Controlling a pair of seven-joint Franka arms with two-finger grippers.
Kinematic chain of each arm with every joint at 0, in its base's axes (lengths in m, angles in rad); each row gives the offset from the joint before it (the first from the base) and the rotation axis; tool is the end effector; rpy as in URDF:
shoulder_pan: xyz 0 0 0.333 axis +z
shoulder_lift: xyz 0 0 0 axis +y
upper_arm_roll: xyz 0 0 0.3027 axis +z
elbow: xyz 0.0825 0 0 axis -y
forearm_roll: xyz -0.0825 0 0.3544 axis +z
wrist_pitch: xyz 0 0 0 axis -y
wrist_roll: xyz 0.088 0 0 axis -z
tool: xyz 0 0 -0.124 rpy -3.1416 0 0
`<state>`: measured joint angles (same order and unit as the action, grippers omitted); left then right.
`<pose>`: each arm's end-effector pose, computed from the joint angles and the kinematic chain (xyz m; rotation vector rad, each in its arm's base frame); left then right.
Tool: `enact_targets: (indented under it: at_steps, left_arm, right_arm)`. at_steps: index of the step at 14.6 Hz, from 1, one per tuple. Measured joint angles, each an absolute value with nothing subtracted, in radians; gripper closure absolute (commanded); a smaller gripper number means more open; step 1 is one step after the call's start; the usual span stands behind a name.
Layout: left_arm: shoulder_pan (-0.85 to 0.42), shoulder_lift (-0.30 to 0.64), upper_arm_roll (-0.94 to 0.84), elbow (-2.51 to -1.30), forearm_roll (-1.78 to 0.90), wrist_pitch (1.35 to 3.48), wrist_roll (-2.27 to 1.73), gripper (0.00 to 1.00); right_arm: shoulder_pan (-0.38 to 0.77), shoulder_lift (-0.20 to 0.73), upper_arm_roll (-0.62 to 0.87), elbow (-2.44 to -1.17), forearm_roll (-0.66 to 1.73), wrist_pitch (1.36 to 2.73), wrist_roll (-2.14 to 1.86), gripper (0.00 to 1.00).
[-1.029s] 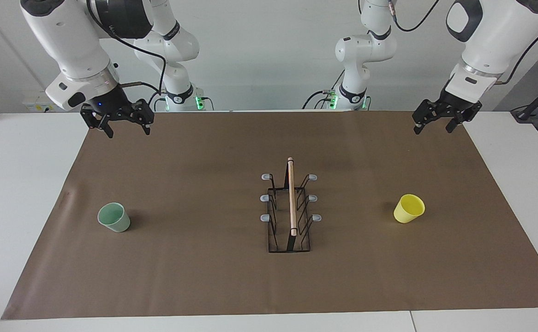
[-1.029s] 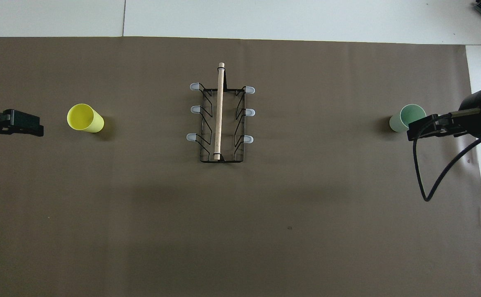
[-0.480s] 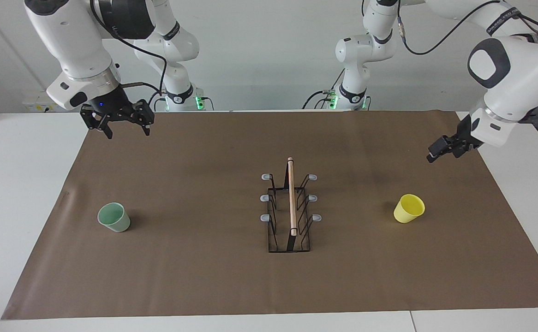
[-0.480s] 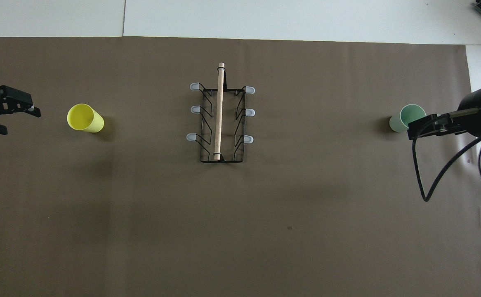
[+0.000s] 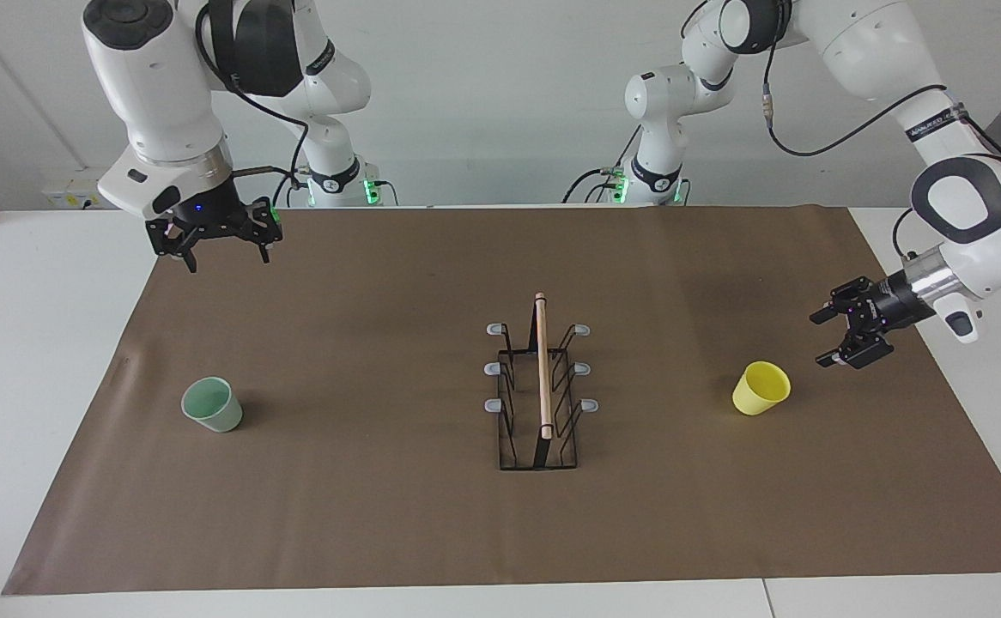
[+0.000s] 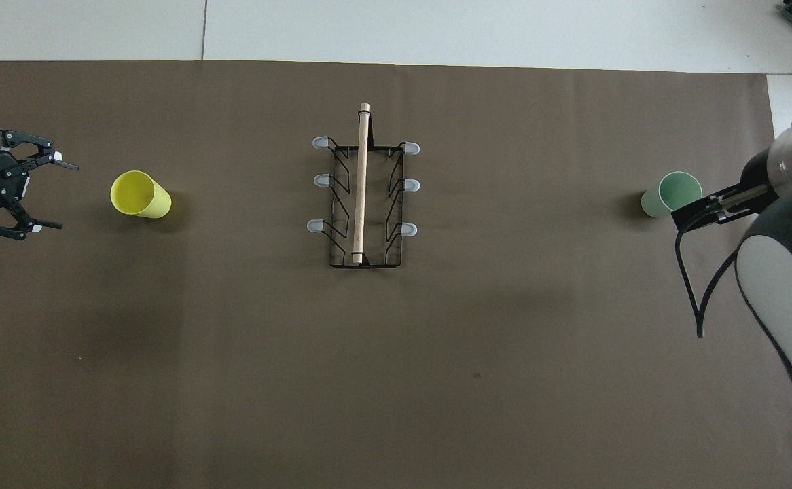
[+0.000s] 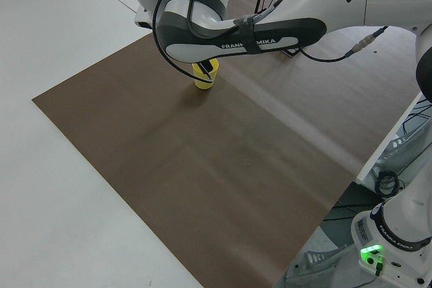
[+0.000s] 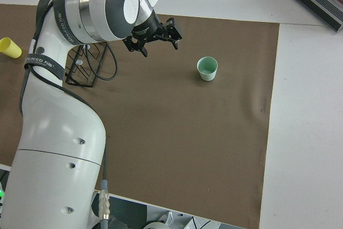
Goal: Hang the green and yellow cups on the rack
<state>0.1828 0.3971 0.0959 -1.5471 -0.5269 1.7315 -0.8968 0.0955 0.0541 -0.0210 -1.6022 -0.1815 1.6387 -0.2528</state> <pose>0.6110 0.1108 0.4006 2.1512 1.6588 -0.4701 0.5449 0.0196 0.5592 2.9183 0.5029 -0.0500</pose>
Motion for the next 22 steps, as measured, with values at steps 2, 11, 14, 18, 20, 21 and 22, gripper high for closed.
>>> enact_targets:
  at_steps: [2,11,14,18,20,21,22]
  left_arm:
    - [0.203,0.412,0.095,-1.558,-0.593,1.775,-1.010,0.00]
    - [0.330,0.382,0.088,-1.861,-1.012,1.979,-1.060,0.00]
    - [0.352,0.351,0.078,-1.977,-1.176,1.999,-0.942,0.00]
    - [0.360,0.324,0.061,-2.096,-1.341,2.005,-0.724,0.00]
    - [0.360,0.322,0.046,-2.132,-1.405,2.009,-0.647,0.00]
    - [0.360,0.324,0.041,-2.145,-1.432,2.010,-0.623,0.00]
    - [0.360,0.326,0.038,-2.152,-1.456,2.010,-0.606,0.00]
  right_arm:
    - [0.097,0.058,-0.021,-1.607,-0.232,1.648,-0.385,0.00]
    - [0.183,0.095,-0.017,-1.757,-0.618,1.768,-0.940,0.00]
    - [0.214,0.160,-0.016,-1.839,-0.724,1.875,-0.940,0.00]
    - [0.204,0.195,-0.020,-1.934,-0.830,2.025,-0.940,0.00]
    - [0.202,0.214,-0.021,-1.960,-0.865,2.075,-0.940,0.00]
    - [0.203,0.226,-0.021,-1.968,-0.875,2.090,-0.940,0.00]
    - [0.204,0.241,-0.021,-1.973,-0.888,2.101,-0.940,0.00]
